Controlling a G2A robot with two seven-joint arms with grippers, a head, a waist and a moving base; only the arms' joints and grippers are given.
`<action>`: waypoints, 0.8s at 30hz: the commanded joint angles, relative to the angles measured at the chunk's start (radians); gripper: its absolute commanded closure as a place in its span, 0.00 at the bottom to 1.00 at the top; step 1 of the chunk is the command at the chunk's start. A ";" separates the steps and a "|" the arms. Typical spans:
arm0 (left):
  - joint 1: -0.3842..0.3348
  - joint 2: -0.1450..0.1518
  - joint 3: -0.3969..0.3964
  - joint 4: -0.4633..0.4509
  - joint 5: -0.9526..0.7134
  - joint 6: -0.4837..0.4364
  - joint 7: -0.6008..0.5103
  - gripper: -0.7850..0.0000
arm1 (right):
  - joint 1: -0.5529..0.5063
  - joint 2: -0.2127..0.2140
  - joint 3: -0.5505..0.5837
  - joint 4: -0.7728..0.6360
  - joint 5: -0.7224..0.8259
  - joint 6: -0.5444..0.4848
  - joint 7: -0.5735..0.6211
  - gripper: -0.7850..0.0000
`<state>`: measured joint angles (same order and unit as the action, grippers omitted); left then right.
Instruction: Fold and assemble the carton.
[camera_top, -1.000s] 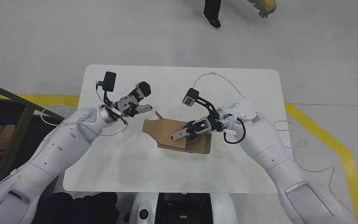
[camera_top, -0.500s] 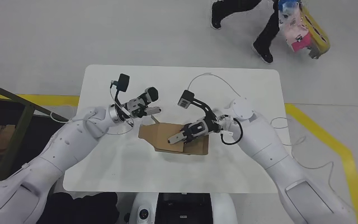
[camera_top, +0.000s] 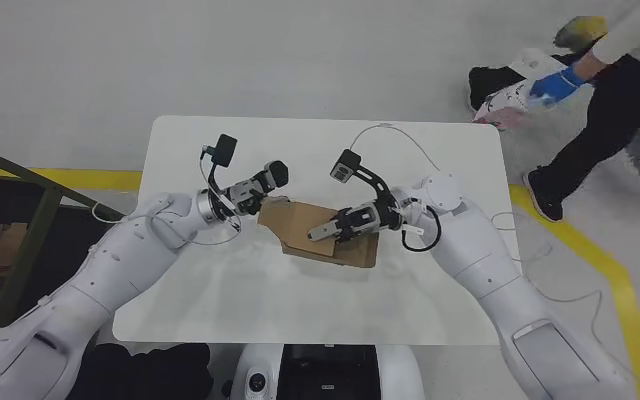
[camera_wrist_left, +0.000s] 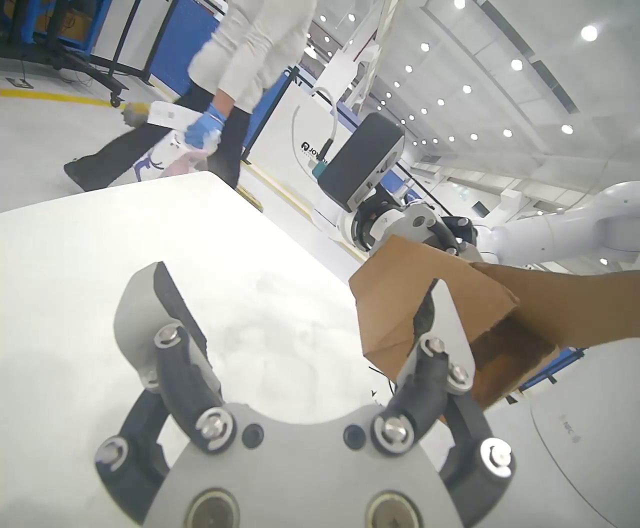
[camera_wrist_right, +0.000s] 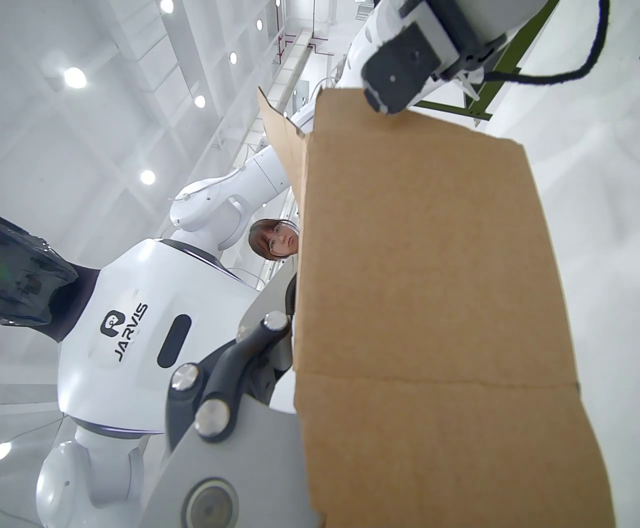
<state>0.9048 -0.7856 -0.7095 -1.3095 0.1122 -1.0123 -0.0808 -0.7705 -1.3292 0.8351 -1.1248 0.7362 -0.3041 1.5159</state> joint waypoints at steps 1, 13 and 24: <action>0.019 0.005 -0.011 -0.009 -0.014 0.000 -0.006 0.00 | -0.001 0.000 0.001 0.002 0.000 0.001 0.001 1.00; 0.083 0.023 -0.065 -0.064 -0.038 0.000 -0.067 0.00 | 0.005 -0.011 -0.009 0.017 0.002 -0.002 -0.002 1.00; 0.098 0.019 -0.089 -0.082 -0.034 0.000 -0.108 0.00 | 0.005 -0.020 -0.019 0.012 0.002 0.000 0.000 1.00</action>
<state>1.0024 -0.7653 -0.7969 -1.3902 0.0757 -1.0123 -0.1861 -0.7657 -1.3488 0.8168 -1.1121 0.7396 -0.3049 1.5152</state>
